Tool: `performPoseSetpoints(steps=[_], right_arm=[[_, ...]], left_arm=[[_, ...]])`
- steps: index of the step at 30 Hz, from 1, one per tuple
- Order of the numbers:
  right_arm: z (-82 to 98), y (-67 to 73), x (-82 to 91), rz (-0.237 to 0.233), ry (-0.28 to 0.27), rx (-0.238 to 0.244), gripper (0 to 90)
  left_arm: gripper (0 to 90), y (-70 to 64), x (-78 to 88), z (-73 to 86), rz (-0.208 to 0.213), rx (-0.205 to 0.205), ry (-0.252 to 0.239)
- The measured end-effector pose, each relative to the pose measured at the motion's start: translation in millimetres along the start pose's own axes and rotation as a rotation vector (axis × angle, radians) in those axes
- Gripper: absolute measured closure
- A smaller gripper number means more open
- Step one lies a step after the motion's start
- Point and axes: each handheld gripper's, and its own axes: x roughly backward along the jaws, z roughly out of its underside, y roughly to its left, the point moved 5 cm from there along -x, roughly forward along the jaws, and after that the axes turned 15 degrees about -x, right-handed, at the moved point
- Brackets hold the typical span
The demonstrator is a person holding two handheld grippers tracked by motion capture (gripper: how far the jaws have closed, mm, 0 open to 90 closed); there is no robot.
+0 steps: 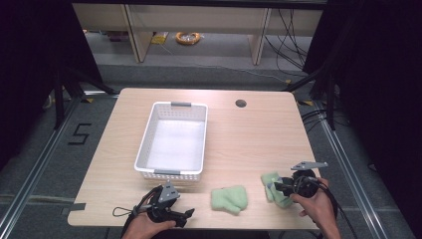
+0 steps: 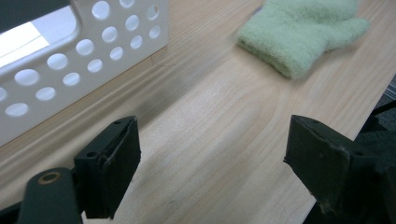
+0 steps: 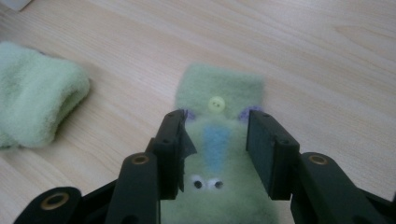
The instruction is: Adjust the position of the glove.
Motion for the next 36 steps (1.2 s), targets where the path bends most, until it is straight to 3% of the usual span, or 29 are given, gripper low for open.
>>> performPoseSetpoints(steps=[1,4,5,6,9,10,16,18,20,21,23,28,29,32,36], right_arm=[[-0.7,-0.9,-1.5,-0.003,-0.003,0.012,57.7],[0.9,0.4,-5.3,0.012,0.011,-0.026,56.8],[0.8,-0.5,-7.7,0.014,0.006,-0.009,56.8],[3.6,2.3,-8.0,0.021,0.041,-0.052,56.8],[4.1,-0.5,-9.4,0.027,0.055,-0.03,57.0],[3.5,-2.5,-9.8,0.064,0.053,-0.018,57.7],[5.5,-3.0,-11.5,0.064,0.065,-0.019,59.7],[5.2,-5.9,-14.0,0.071,0.05,0.007,61.0],[7.9,-1.4,-14.1,0.065,0.064,-0.065,63.2],[7.9,-1.4,-14.1,0.065,0.064,-0.065,63.2],[8.0,-3.0,-14.5,0.064,0.063,-0.028,65.9],[8.9,-6.8,-14.5,0.062,0.061,0.002,74.3],[7.8,-9.3,-15.9,0.051,0.048,0.024,79.2],[7.8,-9.0,-16.7,0.049,0.038,0.052,81.3],[7.1,-4.9,-16.6,0.057,0.058,0.082,84.7]], left_arm=[[17.6,0.2,0.1,0.2,-0.001,-0.002,0.003],[17.5,0.3,0.1,-0.4,-0.004,-0.015,-0.003],[17.6,0.0,0.7,-0.2,0.006,-0.022,0.001],[17.5,-0.2,0.3,-0.5,0.005,-0.017,-0.003],[17.5,0.4,0.1,-0.3,-0.004,-0.015,-0.003],[17.6,0.4,-0.1,-0.3,-0.004,-0.014,-0.003],[17.5,-0.9,0.1,-0.3,0.006,-0.012,-0.001],[17.5,-1.0,0.0,-0.3,0.005,-0.01,-0.002],[17.6,-1.0,0.0,-0.2,0.006,-0.011,-0.001],[17.6,-1.0,0.0,-0.1,0.006,-0.011,0.0],[17.5,-1.2,-0.1,-0.1,0.006,-0.011,0.0],[17.6,-1.6,-0.2,-0.1,0.005,-0.011,0.0],[17.6,-1.7,-0.2,0.0,0.006,-0.014,0.003],[17.6,-2.9,-1.1,-0.3,0.01,0.003,-0.004],[17.6,-1.3,-0.1,-0.3,0.007,-0.017,0.002]])
